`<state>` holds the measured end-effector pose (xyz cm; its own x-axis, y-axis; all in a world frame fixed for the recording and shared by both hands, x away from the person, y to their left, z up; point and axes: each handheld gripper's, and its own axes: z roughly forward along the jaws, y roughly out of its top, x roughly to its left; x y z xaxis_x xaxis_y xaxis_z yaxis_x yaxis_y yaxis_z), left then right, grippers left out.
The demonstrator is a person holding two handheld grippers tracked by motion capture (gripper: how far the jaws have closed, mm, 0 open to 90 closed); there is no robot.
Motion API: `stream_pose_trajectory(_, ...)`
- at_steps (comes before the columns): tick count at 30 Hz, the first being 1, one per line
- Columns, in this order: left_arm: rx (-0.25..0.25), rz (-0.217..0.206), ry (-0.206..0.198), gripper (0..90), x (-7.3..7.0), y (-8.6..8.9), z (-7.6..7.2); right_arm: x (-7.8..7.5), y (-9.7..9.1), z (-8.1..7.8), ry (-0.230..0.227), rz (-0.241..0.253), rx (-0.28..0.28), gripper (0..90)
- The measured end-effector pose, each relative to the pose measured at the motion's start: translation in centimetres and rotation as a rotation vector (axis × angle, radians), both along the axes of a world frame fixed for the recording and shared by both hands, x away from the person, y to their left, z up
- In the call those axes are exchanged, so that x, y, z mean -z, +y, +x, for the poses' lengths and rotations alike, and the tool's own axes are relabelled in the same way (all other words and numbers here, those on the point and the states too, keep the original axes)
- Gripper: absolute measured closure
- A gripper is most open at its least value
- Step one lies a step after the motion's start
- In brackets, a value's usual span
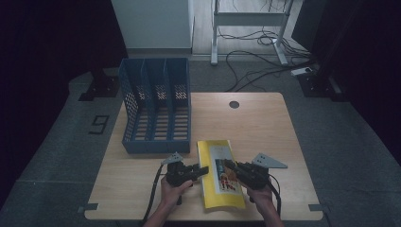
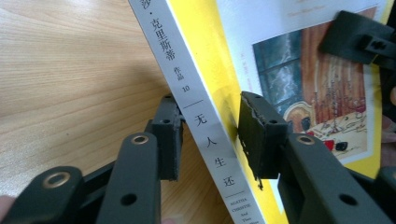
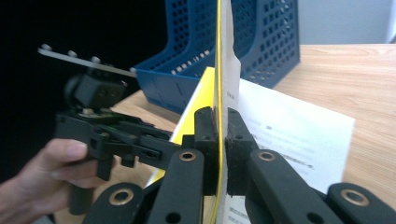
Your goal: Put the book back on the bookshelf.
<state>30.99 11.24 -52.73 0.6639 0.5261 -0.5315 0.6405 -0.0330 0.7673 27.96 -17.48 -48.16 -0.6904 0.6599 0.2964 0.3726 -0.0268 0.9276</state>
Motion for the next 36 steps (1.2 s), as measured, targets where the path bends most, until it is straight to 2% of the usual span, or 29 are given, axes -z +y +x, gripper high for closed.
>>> stream_pose_trajectory(4, -0.012, 0.002, -0.011, 67.0, -0.1, 0.0, -0.2, 0.4, 0.3, 0.1, -0.004, -0.067, 0.038, 85.7)
stream_pose_trajectory(11, -0.016, 0.001, -0.018, 68.2, -0.3, -0.1, -0.5, 0.5, 0.1, 0.2, 0.000, -0.070, 0.046, 84.1)
stream_pose_trajectory(17, -0.013, -0.009, -0.076, 72.3, -1.4, 0.3, -1.0, 0.5, -0.1, 0.3, -0.017, -0.109, 0.065, 77.9)
stream_pose_trajectory(19, -0.015, 0.008, -0.102, 72.7, -1.8, 0.3, -1.2, 0.6, -0.1, 0.4, -0.016, -0.121, 0.078, 75.9)
stream_pose_trajectory(23, -0.018, 0.019, -0.122, 72.7, -2.1, 0.1, -1.6, 0.8, -0.3, 0.6, 0.002, -0.109, 0.079, 72.2)
stream_pose_trajectory(30, -0.015, 0.029, -0.157, 73.1, -2.5, 0.0, -2.0, 1.4, -0.5, 1.1, 0.047, -0.107, 0.089, 58.5)
stream_pose_trajectory(34, -0.010, 0.031, -0.177, 73.5, -2.7, -0.1, -2.2, 1.9, -0.6, 1.5, 0.086, -0.104, 0.086, 47.2)
stream_pose_trajectory(35, -0.006, 0.033, -0.185, 73.5, -2.8, -0.2, -2.3, 2.0, -0.6, 1.7, 0.097, -0.102, 0.081, 41.9)
stream_pose_trajectory(36, -0.006, 0.035, -0.188, 73.5, -2.8, -0.2, -2.4, 2.0, -0.6, 1.7, 0.097, -0.102, 0.081, 41.9)
